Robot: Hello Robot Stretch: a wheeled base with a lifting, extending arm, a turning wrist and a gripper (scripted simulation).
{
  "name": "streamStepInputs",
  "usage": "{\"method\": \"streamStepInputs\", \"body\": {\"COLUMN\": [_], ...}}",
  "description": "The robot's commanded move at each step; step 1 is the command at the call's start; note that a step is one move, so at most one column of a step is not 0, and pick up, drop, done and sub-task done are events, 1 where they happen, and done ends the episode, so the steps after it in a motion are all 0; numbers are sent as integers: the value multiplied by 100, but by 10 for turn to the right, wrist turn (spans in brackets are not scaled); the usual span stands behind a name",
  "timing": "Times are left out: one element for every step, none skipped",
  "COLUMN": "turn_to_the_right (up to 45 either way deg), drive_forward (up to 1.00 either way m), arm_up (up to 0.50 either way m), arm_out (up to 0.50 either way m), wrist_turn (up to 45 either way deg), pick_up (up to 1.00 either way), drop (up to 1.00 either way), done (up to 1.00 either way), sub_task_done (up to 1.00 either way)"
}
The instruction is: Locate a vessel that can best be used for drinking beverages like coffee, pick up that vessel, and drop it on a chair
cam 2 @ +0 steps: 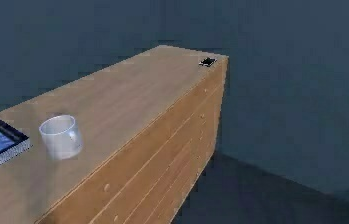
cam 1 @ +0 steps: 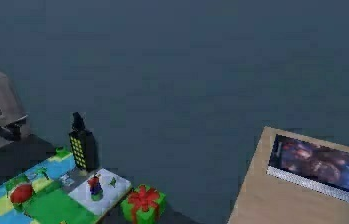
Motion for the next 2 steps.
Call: {"method": "streamStepInputs", "body": {"turn_to_the_right": [-240,0], "drive_forward": [0,0], "arm_up": [0,50], "arm_out": [0,0], "wrist_turn": [0,0], "pick_up": [0,0], "drop": [0,0], "done": [0,0], "sub_task_done": [0,0]}}
